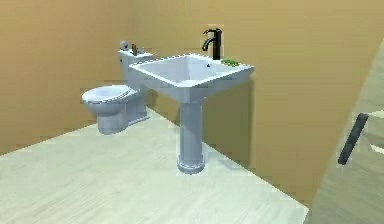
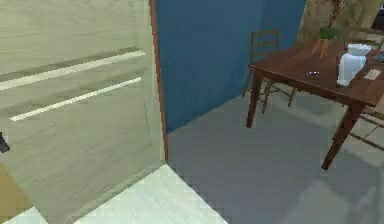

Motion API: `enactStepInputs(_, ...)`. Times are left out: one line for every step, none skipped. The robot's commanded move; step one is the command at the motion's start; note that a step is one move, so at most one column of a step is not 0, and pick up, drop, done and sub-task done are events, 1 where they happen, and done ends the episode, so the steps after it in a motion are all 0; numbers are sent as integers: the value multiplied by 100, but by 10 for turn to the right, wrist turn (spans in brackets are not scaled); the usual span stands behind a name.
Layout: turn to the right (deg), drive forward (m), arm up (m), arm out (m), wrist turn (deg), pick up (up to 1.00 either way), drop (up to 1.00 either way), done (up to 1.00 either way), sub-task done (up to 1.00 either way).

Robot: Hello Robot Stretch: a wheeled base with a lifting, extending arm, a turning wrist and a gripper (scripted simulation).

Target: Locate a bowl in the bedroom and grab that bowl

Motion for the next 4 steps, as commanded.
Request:
enactStepInputs(-420, 0, 0, 0, 0, 0, 0, 0, 0)
enactStepInputs(0, 40, 0, 0, 0, 0, 0, 0, 0)
enactStepInputs(-450, 0, 0, 0, 0, 0, 0, 0, 0)
enactStepInputs(-90, 0, 0, 0, 0, 0, 0, 0, 0)
